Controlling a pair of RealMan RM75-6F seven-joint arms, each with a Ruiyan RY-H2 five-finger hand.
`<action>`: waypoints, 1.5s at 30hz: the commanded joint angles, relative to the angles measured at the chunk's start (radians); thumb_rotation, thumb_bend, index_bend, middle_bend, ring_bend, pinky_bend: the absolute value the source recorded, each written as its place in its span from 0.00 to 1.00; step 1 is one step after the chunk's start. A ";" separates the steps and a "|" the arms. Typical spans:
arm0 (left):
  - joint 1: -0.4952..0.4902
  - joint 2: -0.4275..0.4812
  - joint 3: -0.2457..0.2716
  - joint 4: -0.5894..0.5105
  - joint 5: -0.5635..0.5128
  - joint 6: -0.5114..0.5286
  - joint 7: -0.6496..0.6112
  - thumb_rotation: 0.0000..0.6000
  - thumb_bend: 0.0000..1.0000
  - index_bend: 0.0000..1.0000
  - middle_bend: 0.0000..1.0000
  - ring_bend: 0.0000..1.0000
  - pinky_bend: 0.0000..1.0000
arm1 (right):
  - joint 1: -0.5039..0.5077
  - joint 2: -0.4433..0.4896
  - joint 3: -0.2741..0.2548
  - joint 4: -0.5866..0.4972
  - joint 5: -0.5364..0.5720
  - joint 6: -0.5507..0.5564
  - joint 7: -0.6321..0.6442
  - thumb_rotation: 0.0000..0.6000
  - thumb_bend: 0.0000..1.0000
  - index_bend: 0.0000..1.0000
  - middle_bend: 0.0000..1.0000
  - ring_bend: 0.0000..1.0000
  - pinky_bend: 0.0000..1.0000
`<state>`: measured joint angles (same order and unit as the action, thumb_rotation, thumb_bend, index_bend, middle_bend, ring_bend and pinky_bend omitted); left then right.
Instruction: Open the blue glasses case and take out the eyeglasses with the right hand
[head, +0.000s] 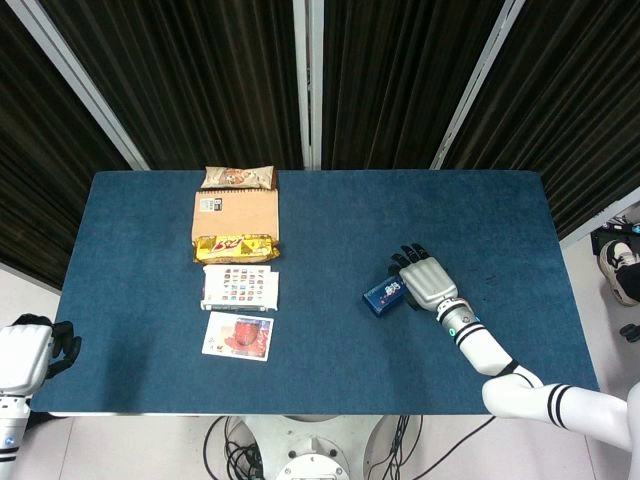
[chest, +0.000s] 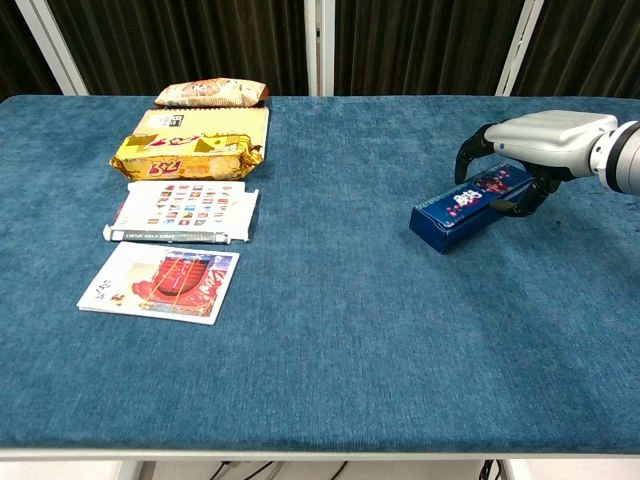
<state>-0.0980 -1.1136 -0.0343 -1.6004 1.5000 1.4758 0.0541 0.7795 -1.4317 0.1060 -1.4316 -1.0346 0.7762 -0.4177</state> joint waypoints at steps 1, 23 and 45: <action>0.000 0.000 0.000 0.000 0.000 0.000 -0.001 1.00 0.41 0.76 0.79 0.58 0.44 | 0.008 -0.002 0.001 -0.001 0.009 -0.005 -0.004 1.00 0.50 0.39 0.16 0.00 0.00; -0.001 -0.001 -0.001 0.002 -0.002 -0.002 0.001 1.00 0.41 0.76 0.79 0.58 0.44 | 0.086 -0.094 0.080 0.088 0.107 0.061 0.000 1.00 0.39 0.00 0.01 0.00 0.00; 0.000 0.000 -0.001 -0.003 -0.004 -0.001 0.014 1.00 0.41 0.76 0.79 0.58 0.44 | -0.086 0.070 -0.053 -0.019 -0.086 0.062 0.219 1.00 0.73 0.00 0.25 0.00 0.00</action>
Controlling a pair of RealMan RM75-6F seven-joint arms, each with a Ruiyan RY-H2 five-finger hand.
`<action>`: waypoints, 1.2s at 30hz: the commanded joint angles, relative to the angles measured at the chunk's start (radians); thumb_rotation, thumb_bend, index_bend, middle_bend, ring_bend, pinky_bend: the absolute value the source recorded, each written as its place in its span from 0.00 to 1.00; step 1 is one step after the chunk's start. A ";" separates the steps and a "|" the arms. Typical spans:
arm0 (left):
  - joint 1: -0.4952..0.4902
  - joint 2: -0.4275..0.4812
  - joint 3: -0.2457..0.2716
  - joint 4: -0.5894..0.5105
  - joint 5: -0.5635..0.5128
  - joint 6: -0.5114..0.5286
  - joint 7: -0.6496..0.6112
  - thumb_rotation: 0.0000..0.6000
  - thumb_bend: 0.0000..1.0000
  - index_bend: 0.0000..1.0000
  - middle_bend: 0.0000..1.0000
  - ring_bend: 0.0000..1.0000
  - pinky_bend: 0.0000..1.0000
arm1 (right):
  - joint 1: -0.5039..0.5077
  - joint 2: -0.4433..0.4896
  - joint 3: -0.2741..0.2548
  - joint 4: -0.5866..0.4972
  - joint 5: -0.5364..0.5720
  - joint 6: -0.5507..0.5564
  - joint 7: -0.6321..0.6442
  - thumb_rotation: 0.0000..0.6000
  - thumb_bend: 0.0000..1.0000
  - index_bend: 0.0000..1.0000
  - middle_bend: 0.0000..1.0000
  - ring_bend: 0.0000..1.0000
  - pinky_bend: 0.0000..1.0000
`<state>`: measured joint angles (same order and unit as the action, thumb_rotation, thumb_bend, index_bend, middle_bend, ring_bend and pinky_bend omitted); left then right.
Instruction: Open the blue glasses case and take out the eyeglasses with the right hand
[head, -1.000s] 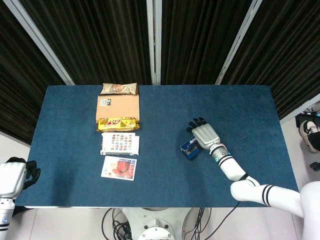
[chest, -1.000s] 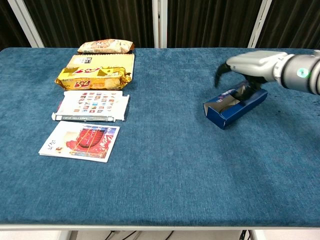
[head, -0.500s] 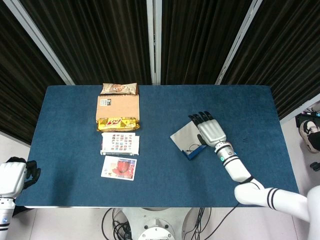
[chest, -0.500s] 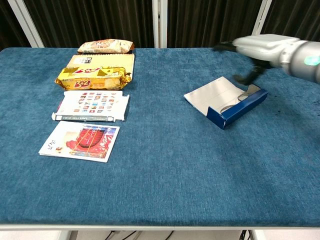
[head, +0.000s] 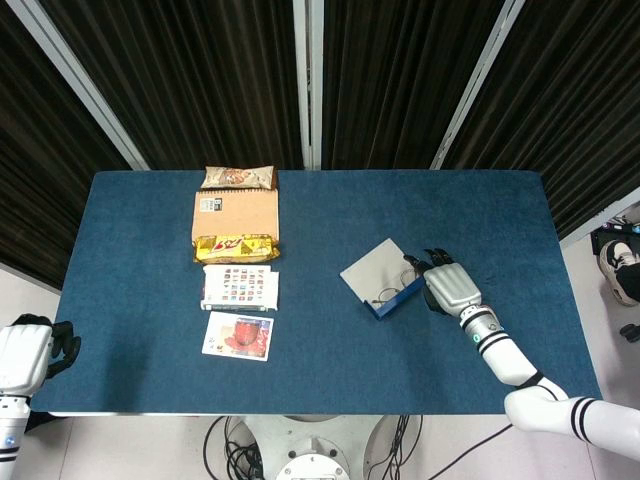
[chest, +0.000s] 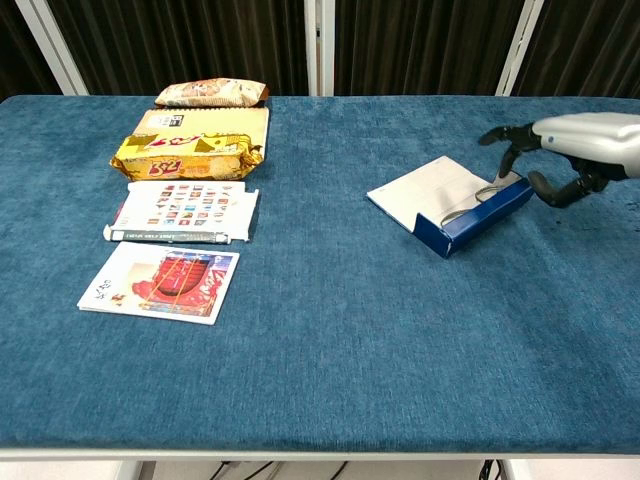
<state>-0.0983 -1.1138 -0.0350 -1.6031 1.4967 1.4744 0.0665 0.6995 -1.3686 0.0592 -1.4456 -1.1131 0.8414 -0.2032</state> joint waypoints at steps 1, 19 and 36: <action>0.000 0.000 0.000 -0.001 -0.001 0.000 0.001 1.00 0.41 0.76 0.79 0.58 0.44 | -0.011 0.012 -0.010 -0.011 -0.016 0.000 0.009 1.00 0.74 0.00 0.25 0.00 0.00; 0.002 -0.003 -0.001 -0.004 -0.004 0.003 0.017 1.00 0.41 0.76 0.79 0.58 0.44 | -0.016 0.005 -0.072 -0.207 -0.264 -0.013 0.042 1.00 0.73 0.00 0.27 0.00 0.00; 0.002 0.001 0.000 -0.003 -0.001 0.001 0.004 1.00 0.41 0.76 0.79 0.58 0.44 | 0.008 -0.048 -0.061 -0.261 -0.378 0.051 -0.009 1.00 0.74 0.00 0.26 0.00 0.00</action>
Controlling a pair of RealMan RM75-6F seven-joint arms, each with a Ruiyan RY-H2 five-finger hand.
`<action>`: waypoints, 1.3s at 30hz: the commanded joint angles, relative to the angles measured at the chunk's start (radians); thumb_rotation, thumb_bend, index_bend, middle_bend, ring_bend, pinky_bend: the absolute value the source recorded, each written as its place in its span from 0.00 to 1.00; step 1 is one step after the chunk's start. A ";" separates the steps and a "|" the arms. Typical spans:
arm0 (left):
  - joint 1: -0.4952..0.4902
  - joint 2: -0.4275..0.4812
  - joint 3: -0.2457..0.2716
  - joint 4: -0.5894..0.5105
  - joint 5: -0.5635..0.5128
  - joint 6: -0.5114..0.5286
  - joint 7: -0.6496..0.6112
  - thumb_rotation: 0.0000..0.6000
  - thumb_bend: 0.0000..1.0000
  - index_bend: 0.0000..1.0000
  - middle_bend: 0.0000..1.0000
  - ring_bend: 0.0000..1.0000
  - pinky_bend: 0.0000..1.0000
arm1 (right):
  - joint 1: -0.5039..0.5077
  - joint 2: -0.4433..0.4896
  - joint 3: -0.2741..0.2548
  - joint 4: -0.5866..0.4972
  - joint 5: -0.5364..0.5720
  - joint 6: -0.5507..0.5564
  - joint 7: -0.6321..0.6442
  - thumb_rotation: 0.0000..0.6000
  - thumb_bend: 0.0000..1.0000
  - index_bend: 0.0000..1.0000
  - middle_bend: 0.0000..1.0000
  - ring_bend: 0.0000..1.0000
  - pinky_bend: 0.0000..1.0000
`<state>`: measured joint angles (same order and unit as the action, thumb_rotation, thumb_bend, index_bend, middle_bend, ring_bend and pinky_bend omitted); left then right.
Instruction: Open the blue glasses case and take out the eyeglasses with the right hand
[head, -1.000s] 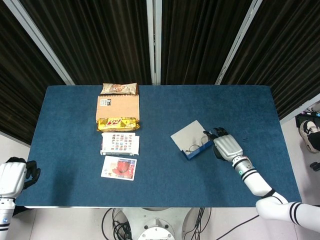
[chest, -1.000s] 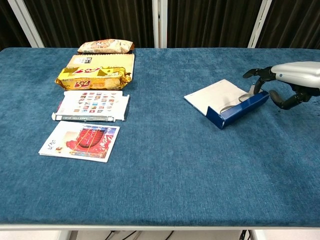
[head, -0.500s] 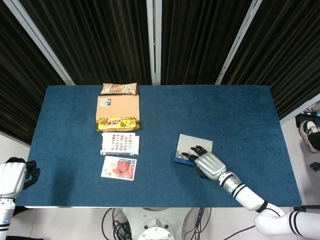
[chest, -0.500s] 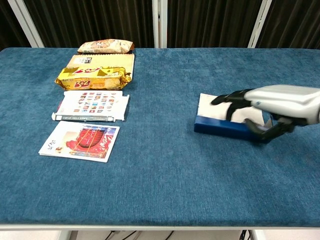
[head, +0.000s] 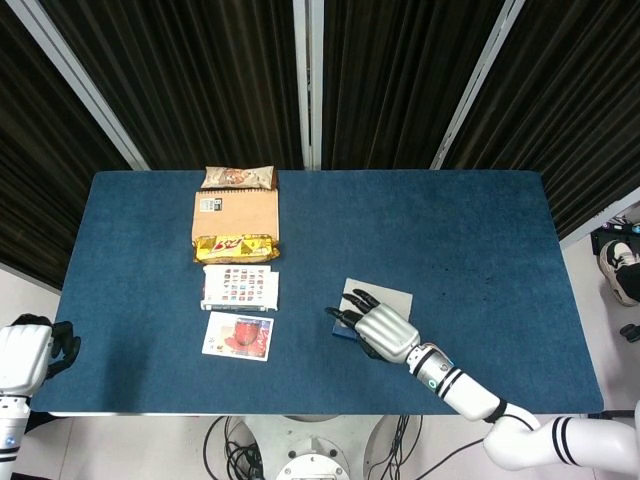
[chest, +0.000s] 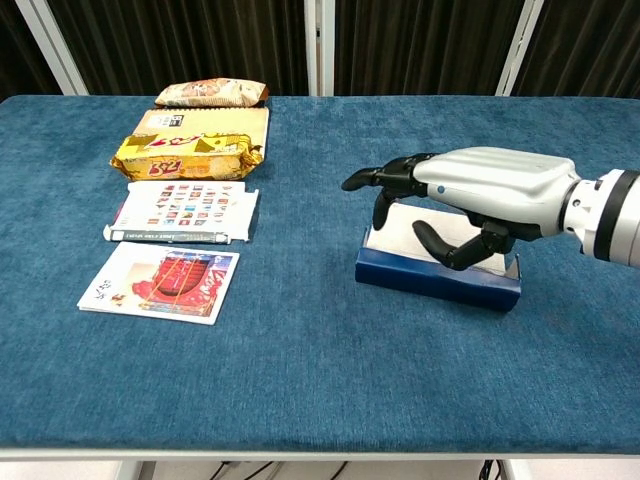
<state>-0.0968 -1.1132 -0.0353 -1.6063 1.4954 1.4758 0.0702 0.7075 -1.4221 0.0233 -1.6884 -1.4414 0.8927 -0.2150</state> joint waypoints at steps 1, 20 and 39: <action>0.000 0.000 0.000 0.000 0.000 0.000 0.000 1.00 0.41 0.76 0.79 0.58 0.44 | 0.001 0.006 -0.033 -0.021 -0.063 -0.003 0.002 1.00 0.74 0.00 0.26 0.00 0.00; 0.000 0.000 0.000 0.000 -0.001 0.000 0.001 1.00 0.41 0.76 0.79 0.58 0.44 | 0.067 -0.084 0.045 0.207 0.123 -0.088 -0.374 1.00 0.74 0.03 0.29 0.00 0.00; 0.000 -0.001 0.000 0.000 0.001 0.002 0.005 1.00 0.41 0.76 0.79 0.58 0.44 | -0.006 0.028 0.048 0.229 0.151 -0.023 -0.139 1.00 0.23 0.05 0.22 0.00 0.00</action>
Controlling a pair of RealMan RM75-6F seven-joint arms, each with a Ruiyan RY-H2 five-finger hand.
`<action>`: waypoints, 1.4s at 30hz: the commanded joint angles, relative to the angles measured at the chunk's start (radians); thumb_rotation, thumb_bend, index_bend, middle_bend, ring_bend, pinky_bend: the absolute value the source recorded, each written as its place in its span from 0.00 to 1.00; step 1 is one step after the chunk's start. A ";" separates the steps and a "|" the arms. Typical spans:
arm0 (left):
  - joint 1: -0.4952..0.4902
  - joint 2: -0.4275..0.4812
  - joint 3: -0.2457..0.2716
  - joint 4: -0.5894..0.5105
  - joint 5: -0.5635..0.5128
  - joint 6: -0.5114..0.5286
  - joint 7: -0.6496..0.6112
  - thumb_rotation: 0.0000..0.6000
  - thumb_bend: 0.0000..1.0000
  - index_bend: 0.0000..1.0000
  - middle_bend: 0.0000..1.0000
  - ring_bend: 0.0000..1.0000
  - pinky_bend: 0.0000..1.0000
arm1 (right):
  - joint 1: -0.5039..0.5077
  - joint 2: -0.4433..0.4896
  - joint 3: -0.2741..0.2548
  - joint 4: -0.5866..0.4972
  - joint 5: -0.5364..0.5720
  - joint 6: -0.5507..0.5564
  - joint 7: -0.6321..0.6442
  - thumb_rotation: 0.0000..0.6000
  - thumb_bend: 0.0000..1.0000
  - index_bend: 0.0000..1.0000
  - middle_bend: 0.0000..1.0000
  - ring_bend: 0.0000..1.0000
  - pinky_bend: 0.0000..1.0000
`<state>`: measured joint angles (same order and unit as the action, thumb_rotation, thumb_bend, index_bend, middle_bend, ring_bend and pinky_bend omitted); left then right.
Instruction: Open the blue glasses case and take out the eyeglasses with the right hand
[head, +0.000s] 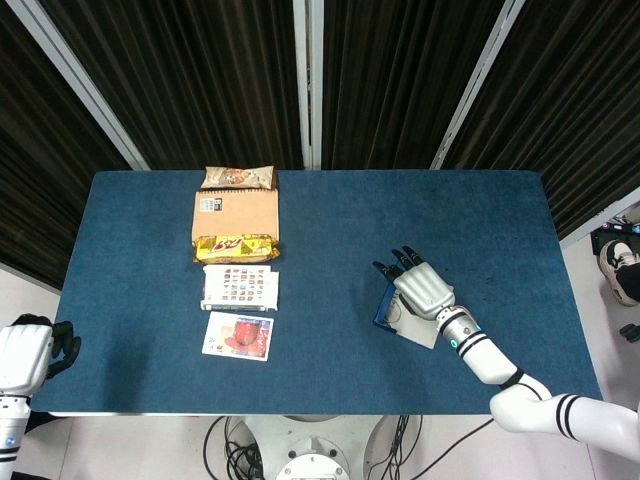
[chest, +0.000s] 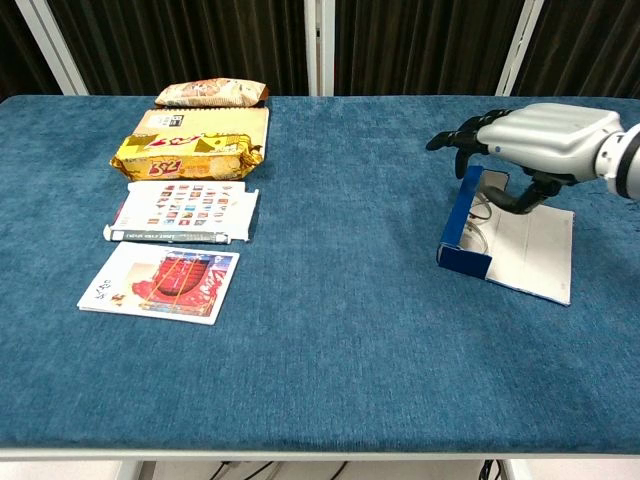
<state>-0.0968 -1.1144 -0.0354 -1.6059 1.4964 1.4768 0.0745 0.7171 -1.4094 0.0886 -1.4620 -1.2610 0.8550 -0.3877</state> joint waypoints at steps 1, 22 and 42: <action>0.000 0.000 0.000 0.000 0.000 0.001 0.001 1.00 0.41 0.76 0.79 0.58 0.44 | -0.017 0.014 -0.020 0.008 -0.032 0.014 0.039 1.00 0.20 0.05 0.22 0.00 0.00; 0.000 0.000 0.000 0.002 0.000 0.000 -0.005 1.00 0.41 0.76 0.79 0.58 0.44 | 0.113 -0.200 0.080 0.143 0.050 -0.071 0.026 1.00 0.23 0.08 0.22 0.00 0.00; -0.001 0.004 0.001 0.001 0.001 -0.003 -0.011 1.00 0.41 0.76 0.79 0.58 0.44 | 0.138 -0.130 0.105 0.058 0.298 -0.122 -0.044 1.00 0.31 0.10 0.25 0.00 0.00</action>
<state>-0.0982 -1.1109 -0.0347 -1.6046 1.4981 1.4735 0.0632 0.8609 -1.5603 0.2083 -1.3874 -0.9825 0.7498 -0.4336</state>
